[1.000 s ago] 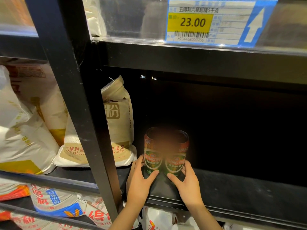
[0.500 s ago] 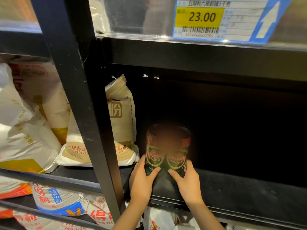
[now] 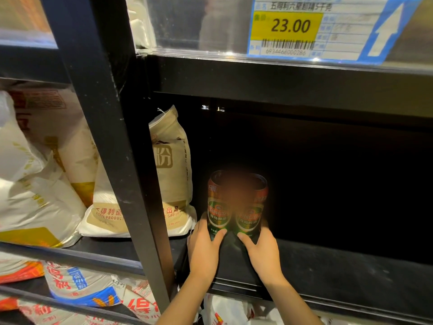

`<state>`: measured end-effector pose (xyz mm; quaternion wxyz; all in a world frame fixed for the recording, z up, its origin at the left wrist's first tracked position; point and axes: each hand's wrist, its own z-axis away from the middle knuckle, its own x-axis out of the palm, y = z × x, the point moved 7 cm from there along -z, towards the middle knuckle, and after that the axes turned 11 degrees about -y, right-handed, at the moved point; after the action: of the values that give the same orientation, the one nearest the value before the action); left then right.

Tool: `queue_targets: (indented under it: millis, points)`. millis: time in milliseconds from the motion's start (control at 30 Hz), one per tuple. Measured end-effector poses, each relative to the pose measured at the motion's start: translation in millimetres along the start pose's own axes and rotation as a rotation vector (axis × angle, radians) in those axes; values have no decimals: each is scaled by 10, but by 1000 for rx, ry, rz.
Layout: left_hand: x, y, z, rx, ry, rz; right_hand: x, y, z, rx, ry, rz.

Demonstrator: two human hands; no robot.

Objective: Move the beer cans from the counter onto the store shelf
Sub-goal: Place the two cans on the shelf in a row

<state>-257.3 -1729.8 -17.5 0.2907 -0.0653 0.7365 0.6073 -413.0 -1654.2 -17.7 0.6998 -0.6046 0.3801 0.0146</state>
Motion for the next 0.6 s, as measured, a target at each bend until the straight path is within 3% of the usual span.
queue_targets:
  millis: [400,600]
  points:
    - [46,-130,40,-59,-54,-9,-10,10,13,18,-16,-26]
    - [7,-96,294,-25,-137,-172,-15,-48,118,1,1,98]
